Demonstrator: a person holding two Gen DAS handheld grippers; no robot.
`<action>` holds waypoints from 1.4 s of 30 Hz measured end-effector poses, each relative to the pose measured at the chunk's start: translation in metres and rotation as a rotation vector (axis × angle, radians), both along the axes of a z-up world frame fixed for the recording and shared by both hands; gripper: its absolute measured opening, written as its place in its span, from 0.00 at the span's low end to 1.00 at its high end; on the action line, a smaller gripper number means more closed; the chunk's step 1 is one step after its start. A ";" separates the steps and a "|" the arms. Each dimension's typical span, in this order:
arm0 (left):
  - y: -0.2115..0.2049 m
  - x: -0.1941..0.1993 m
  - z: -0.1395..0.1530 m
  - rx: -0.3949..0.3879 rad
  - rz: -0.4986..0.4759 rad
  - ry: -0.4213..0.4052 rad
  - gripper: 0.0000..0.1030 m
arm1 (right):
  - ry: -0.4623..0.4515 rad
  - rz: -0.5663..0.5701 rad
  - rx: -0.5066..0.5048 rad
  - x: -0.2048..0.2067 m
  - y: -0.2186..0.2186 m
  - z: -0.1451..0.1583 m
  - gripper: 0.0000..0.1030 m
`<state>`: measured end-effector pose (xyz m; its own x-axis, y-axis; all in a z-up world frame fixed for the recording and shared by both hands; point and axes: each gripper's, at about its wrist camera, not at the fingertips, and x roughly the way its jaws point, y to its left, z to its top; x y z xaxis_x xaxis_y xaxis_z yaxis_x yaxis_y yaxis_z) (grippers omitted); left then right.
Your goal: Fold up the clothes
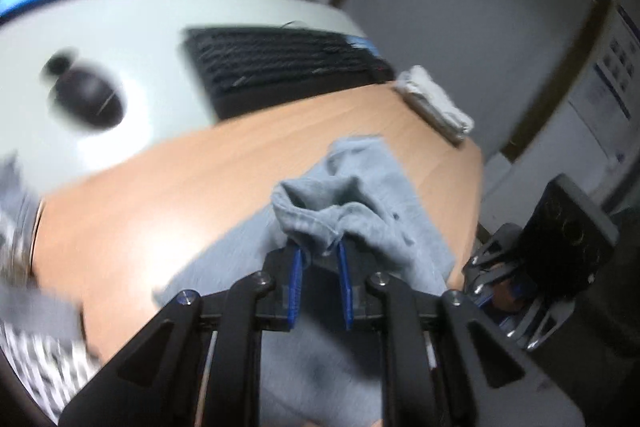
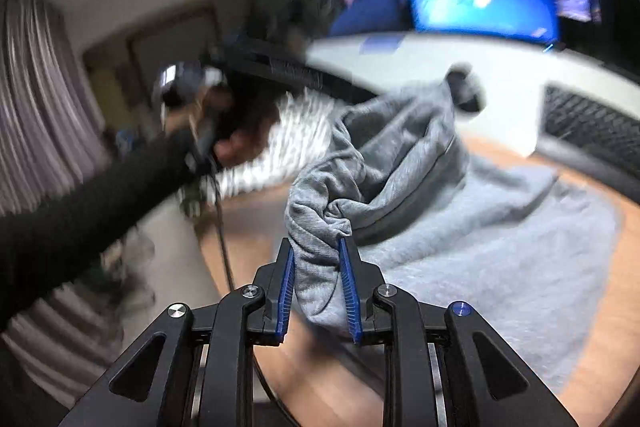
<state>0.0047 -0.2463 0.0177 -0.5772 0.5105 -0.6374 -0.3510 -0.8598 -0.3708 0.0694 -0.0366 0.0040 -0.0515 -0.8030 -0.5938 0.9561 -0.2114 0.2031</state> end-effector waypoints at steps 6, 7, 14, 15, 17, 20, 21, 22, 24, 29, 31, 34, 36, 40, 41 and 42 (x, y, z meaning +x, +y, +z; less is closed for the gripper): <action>-0.063 0.034 -0.015 0.031 0.286 -0.047 0.65 | -0.018 0.163 0.060 0.022 -0.024 -0.017 0.79; -0.068 0.041 -0.010 0.038 0.330 -0.031 0.68 | -0.008 0.176 0.047 0.023 -0.022 -0.009 0.79; -0.015 0.088 0.040 -0.189 0.435 0.074 0.95 | 0.165 0.108 0.013 -0.032 0.018 0.036 0.80; 0.004 0.089 0.043 -0.233 0.437 0.081 1.00 | 0.185 0.072 0.037 -0.051 0.020 0.037 0.80; 0.043 0.080 0.040 -0.330 0.473 0.066 0.99 | 0.182 0.030 0.070 -0.085 0.018 0.033 0.80; 0.091 0.066 0.005 -0.548 0.517 -0.003 1.00 | 0.130 0.034 0.159 -0.121 0.006 0.005 0.80; 0.103 0.062 -0.012 -0.664 0.544 -0.022 0.99 | 0.112 0.041 0.195 -0.132 0.002 -0.006 0.80; 0.113 0.057 -0.033 -0.792 0.574 -0.052 0.99 | 0.093 0.069 0.253 -0.138 0.000 -0.025 0.80; 0.116 0.059 -0.055 -0.858 0.663 -0.049 1.00 | 0.115 0.099 0.285 -0.138 0.003 -0.043 0.81; 0.073 0.067 -0.060 -0.535 0.771 -0.137 1.00 | 0.122 0.105 0.268 -0.139 0.021 -0.043 0.80; 0.066 0.065 -0.057 -0.458 0.789 -0.154 1.00 | 0.116 0.108 0.266 -0.141 0.031 -0.043 0.80; 0.067 0.070 -0.042 -0.409 0.811 -0.139 1.00 | 0.095 0.084 0.269 -0.145 0.050 -0.038 0.80; 0.074 0.073 -0.030 -0.485 0.870 -0.109 0.99 | 0.079 0.036 0.264 -0.150 0.061 -0.035 0.80; 0.091 0.068 -0.020 -0.639 0.903 -0.083 0.99 | 0.050 -0.053 0.229 -0.157 0.083 -0.026 0.80; 0.097 0.065 -0.022 -0.662 0.886 -0.090 0.99 | 0.032 -0.064 0.200 -0.157 0.088 -0.022 0.80; 0.102 0.063 -0.025 -0.685 0.875 -0.093 0.99 | 0.013 -0.072 0.171 -0.156 0.092 -0.017 0.80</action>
<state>0.0673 -0.1448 -0.0069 -0.5016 -0.5248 -0.6878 0.4802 -0.8302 0.2832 -0.0869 0.0549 -0.0128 -0.1141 -0.6845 -0.7200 0.9395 -0.3099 0.1458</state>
